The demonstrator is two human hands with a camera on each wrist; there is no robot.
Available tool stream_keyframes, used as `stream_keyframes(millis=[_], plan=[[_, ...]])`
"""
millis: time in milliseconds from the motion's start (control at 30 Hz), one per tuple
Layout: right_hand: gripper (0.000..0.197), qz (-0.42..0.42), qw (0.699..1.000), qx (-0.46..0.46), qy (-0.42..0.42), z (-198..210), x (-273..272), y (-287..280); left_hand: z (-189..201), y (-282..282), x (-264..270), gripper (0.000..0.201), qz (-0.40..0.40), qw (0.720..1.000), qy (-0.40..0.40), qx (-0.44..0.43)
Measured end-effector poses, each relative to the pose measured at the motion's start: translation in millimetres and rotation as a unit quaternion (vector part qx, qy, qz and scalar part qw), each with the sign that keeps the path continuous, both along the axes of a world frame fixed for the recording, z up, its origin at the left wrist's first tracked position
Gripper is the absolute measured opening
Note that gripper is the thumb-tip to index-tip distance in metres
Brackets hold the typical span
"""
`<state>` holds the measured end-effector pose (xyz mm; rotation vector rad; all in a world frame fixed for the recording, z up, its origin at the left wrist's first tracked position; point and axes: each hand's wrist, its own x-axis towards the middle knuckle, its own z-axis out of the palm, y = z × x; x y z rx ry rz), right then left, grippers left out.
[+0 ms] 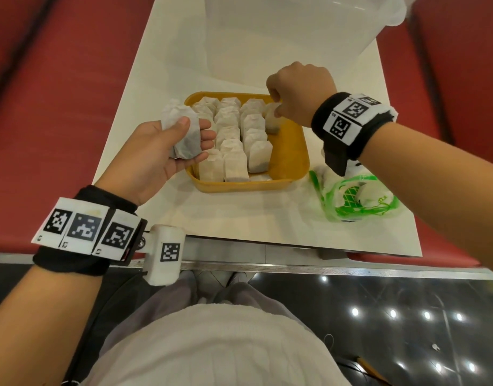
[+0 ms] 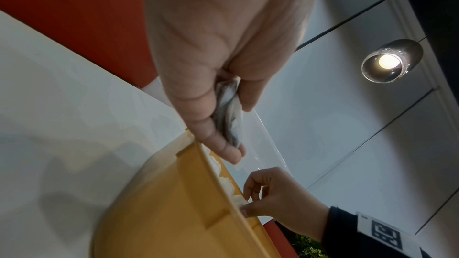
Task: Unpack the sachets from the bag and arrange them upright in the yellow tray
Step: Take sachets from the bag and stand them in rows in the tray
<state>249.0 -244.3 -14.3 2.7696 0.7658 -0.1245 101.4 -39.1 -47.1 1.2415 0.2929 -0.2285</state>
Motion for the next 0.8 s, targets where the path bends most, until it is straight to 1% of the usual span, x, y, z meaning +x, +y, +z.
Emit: stream_keyframes(millis=[167,267,467,533,633,667,700,733,800], plan=[[0.005,-0.001,0.999,0.027,-0.021,-4,2,-10,0,0,1,0.031,0.002,1.0,0.001,0.0],[0.009,-0.006,0.999,0.025,-0.02,-7,2,-8,1,0,1,0.032,0.0,1.0,0.002,0.002],[0.011,-0.02,0.999,0.013,-0.031,-15,1,-3,-1,0,0,0.032,-0.002,1.0,0.0,0.004],[0.013,-0.02,0.999,0.028,-0.018,-12,-1,-3,-1,0,0,0.032,-0.001,1.0,0.0,0.001],[0.016,0.018,0.997,0.08,0.002,2,-12,-7,-1,0,-1,0.031,0.0,1.0,0.0,-0.004],[0.015,0.034,0.994,0.104,0.02,8,-19,-9,-2,0,-1,0.031,0.001,1.0,0.0,-0.006],[0.014,0.05,0.99,0.12,0.057,14,-28,-10,-2,-1,-1,0.031,0.001,1.0,0.0,-0.007],[0.013,0.069,0.985,0.114,0.111,19,-39,-10,-3,-1,-2,0.03,0.001,1.0,-0.001,-0.006],[0.012,0.095,0.965,0.049,0.238,23,-58,-5,-3,-2,-2,0.03,0.001,1.0,-0.004,-0.003]])
